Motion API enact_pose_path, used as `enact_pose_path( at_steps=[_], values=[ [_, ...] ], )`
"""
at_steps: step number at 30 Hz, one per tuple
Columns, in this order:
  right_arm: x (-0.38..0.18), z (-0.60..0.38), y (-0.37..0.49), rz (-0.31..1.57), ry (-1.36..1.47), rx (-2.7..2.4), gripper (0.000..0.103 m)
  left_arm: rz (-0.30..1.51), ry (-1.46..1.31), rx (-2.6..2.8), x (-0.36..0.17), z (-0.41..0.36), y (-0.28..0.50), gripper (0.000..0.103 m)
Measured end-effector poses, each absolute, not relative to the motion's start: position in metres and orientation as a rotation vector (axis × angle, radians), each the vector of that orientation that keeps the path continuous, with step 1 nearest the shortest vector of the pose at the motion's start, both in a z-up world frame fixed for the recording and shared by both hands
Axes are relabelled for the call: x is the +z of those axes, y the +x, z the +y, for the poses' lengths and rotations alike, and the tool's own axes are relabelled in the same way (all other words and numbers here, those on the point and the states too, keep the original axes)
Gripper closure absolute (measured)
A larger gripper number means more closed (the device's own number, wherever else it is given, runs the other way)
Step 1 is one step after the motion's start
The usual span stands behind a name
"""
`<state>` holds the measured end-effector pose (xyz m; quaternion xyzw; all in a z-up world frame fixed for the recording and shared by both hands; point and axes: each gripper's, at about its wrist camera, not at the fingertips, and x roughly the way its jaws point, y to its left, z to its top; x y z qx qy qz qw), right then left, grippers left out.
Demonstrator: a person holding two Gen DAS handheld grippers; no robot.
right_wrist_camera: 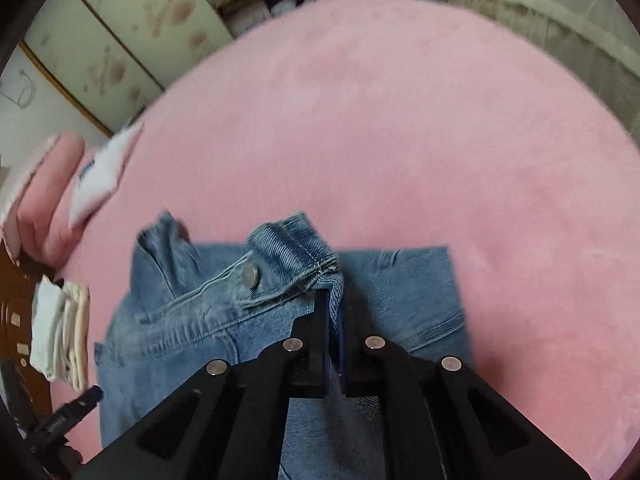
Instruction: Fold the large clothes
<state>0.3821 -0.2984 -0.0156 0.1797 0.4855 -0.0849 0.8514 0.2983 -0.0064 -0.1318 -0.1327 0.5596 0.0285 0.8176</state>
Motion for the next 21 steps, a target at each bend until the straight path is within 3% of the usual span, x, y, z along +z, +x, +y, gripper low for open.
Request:
enact_pose_path(
  at_steps=[4,8,13,14,16,21],
  values=[
    [-0.024,-0.307,0.386,1.073,0.299,-0.281,0.101,1.187,-0.298,0.036,-0.124,-0.007,0.299,0.026],
    [-0.078,-0.308,0.397,1.165,0.424,-0.403,0.1,1.21,-0.31,0.052,-0.134,0.0,0.294,0.026],
    [-0.047,-0.3,0.367,1.021,0.467,-0.502,0.092,1.248,-0.374,0.068,-0.149,0.012,0.275,0.026],
    [-0.037,-0.293,0.357,0.986,0.45,-0.526,0.086,1.256,-0.382,0.067,-0.15,0.013,0.271,0.026],
    [-0.025,-0.278,0.339,0.964,0.441,-0.497,0.078,1.275,-0.394,0.051,-0.152,0.013,0.261,0.032],
    [-0.02,-0.22,0.291,1.06,0.463,-0.199,0.078,1.348,-0.419,-0.105,-0.153,-0.003,0.231,0.049]
  ],
)
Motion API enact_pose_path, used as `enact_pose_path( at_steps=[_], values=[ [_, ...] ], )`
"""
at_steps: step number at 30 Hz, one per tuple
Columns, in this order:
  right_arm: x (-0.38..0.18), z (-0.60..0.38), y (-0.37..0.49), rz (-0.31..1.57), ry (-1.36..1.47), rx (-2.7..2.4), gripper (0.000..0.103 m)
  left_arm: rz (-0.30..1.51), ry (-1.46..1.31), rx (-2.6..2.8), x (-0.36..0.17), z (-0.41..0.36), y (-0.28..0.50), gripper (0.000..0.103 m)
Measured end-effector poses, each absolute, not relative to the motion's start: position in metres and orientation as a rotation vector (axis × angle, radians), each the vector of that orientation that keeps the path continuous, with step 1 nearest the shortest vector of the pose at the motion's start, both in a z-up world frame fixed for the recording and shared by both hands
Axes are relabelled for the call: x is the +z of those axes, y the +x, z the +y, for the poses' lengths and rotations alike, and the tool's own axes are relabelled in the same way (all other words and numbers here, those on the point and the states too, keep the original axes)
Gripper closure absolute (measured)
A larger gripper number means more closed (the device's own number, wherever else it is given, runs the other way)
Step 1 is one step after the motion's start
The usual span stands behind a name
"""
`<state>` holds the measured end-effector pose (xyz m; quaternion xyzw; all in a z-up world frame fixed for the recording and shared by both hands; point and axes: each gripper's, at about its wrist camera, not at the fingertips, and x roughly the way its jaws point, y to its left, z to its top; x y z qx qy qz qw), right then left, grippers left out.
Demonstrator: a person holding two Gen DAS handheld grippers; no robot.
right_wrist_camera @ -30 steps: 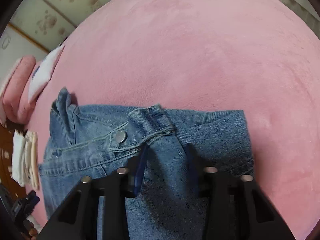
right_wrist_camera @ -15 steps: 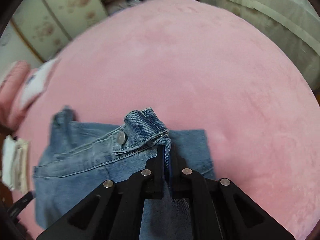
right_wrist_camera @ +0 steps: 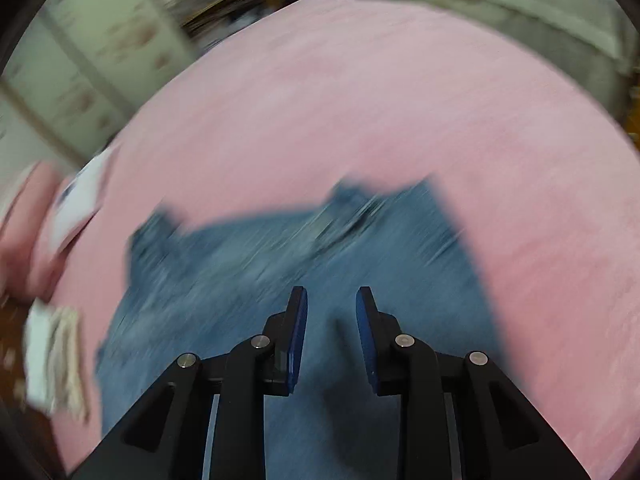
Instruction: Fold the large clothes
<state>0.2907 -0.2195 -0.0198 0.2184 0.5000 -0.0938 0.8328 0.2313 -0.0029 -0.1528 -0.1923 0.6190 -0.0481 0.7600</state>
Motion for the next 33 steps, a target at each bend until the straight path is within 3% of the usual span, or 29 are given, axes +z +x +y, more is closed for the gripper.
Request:
enact_pose_path(
  at_steps=[3,10,13,15,17,18,20,24,26,29,31,33],
  values=[
    [-0.029,-0.177,0.256,1.134,0.469,-0.03,0.078,1.405,-0.366,-0.156,-0.157,-0.018,0.214,0.06],
    [-0.062,-0.098,0.201,1.256,0.381,0.194,0.08,1.421,-0.323,-0.21,-0.181,-0.037,0.202,0.063],
    [-0.077,-0.089,0.199,1.278,0.335,0.191,0.08,1.418,-0.316,-0.15,-0.196,-0.039,0.21,0.069],
    [-0.087,-0.09,0.204,1.279,0.343,0.185,0.083,1.384,-0.3,-0.067,-0.201,-0.037,0.215,0.091],
    [-0.094,-0.092,0.212,1.288,0.384,0.17,0.089,1.327,-0.253,0.017,-0.204,-0.034,0.22,0.102],
    [-0.094,-0.096,0.211,1.291,0.396,0.159,0.097,1.305,-0.268,0.032,-0.203,-0.03,0.221,0.102],
    [-0.091,-0.114,0.202,1.282,0.413,0.143,0.103,1.276,-0.29,0.114,-0.201,-0.016,0.222,0.102],
    [-0.08,-0.161,0.171,1.218,0.458,0.077,0.103,1.272,-0.35,0.09,-0.2,0.011,0.216,0.102],
    [-0.069,-0.186,0.152,1.206,0.44,0.018,0.103,1.266,-0.213,0.206,-0.198,0.023,0.21,0.102],
    [-0.054,-0.22,0.125,1.202,0.216,-0.288,0.103,1.27,-0.099,0.351,-0.202,0.066,0.209,0.102],
    [-0.045,-0.248,0.103,1.197,0.149,-0.431,0.103,1.277,-0.199,0.358,-0.208,0.103,0.201,0.102],
    [-0.033,-0.273,0.082,1.166,0.28,-0.399,0.103,1.27,-0.264,0.319,-0.208,0.124,0.198,0.102]
  ],
)
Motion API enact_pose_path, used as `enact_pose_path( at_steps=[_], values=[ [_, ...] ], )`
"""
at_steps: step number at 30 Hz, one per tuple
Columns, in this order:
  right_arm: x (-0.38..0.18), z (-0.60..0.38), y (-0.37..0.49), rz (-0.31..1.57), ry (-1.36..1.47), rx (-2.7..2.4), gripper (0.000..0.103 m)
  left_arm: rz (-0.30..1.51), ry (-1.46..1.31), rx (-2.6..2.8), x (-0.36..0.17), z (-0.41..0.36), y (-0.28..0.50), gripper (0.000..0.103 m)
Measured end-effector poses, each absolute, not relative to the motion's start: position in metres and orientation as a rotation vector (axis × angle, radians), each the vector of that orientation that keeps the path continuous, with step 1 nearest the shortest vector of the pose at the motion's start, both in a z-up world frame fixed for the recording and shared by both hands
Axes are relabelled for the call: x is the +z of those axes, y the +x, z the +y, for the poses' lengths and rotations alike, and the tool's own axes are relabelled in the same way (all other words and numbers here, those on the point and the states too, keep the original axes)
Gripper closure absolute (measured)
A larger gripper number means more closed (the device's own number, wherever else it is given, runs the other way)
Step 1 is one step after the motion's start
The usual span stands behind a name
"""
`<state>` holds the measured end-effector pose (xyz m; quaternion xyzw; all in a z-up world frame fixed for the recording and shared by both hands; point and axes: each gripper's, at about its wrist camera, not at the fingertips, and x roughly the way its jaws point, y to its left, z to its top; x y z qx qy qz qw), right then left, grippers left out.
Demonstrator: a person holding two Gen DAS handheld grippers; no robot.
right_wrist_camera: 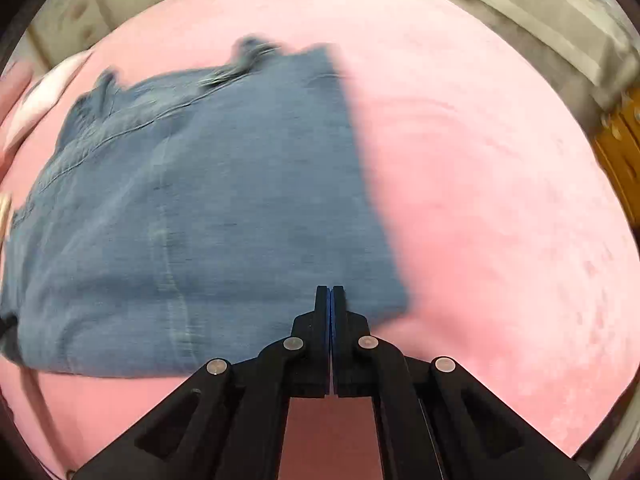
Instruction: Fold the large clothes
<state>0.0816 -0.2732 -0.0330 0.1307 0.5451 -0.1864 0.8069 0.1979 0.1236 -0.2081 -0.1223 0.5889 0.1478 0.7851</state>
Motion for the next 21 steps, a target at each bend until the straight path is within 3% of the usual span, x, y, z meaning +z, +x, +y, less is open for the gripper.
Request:
enact_pose_path(
  at_steps=[8,15,21],
  values=[
    [0.003,-0.197,0.097,1.094,0.426,-0.092,0.103,1.324,-0.389,-0.042,-0.171,0.077,0.195,0.102],
    [-0.05,-0.096,0.14,1.209,0.381,0.117,0.103,1.374,-0.216,-0.3,-0.18,-0.03,0.2,0.102],
    [-0.067,-0.111,0.183,1.13,0.52,0.086,0.103,1.396,-0.256,-0.256,-0.208,-0.05,0.234,0.102]
  ],
)
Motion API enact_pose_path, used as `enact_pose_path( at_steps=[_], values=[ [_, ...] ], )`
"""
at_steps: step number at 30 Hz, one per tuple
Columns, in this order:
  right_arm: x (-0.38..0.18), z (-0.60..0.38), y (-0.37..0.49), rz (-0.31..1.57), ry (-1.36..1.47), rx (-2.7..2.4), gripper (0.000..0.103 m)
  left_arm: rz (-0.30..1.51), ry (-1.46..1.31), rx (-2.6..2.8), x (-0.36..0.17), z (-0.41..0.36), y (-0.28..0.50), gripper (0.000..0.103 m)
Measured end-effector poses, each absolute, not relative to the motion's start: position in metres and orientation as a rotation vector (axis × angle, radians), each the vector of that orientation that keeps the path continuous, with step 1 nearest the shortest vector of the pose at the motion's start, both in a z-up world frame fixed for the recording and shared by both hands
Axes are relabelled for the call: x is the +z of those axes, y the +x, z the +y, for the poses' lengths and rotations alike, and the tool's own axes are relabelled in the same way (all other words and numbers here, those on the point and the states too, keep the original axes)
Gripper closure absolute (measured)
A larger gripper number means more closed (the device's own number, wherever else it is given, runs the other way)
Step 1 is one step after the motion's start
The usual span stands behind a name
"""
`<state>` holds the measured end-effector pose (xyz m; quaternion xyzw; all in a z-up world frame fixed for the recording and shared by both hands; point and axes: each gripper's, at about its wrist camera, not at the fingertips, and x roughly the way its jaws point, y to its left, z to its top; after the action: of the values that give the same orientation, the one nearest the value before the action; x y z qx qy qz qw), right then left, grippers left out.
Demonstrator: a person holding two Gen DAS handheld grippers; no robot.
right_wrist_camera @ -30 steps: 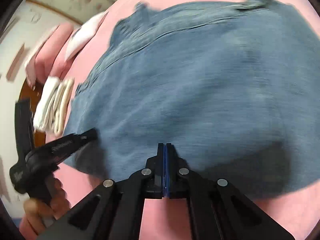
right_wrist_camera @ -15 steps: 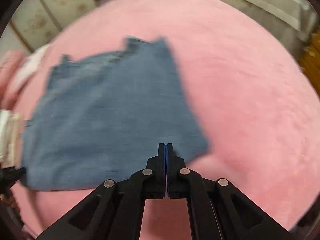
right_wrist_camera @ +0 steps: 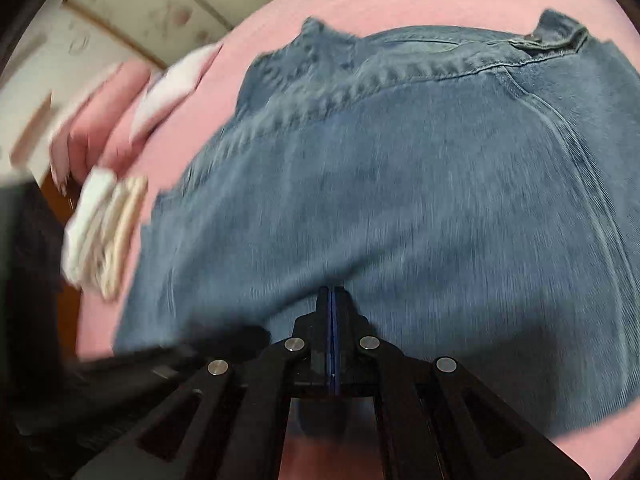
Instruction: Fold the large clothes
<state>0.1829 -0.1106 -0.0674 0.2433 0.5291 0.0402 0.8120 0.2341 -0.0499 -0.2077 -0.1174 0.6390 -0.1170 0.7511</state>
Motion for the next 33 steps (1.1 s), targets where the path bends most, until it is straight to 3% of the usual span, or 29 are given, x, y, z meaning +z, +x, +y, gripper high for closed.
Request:
enact_pose_path(
  at_steps=[7,13,18,24,33],
  values=[
    [-0.064,-0.127,0.236,1.079,0.39,0.084,0.103,1.313,-0.313,-0.21,-0.211,-0.04,0.267,0.102],
    [-0.069,-0.159,0.292,1.106,0.453,0.078,0.103,1.224,-0.292,-0.119,-0.212,-0.031,0.3,0.102],
    [-0.057,-0.186,0.275,1.081,0.333,0.072,0.103,1.182,-0.266,0.196,-0.208,0.014,0.318,0.102],
    [-0.035,-0.299,0.248,1.023,0.354,-0.179,0.103,1.182,-0.307,0.381,-0.219,0.097,0.318,0.102],
    [-0.018,-0.355,0.227,1.04,0.206,-0.381,0.103,1.207,-0.017,0.493,-0.234,0.121,0.327,0.102]
  ],
)
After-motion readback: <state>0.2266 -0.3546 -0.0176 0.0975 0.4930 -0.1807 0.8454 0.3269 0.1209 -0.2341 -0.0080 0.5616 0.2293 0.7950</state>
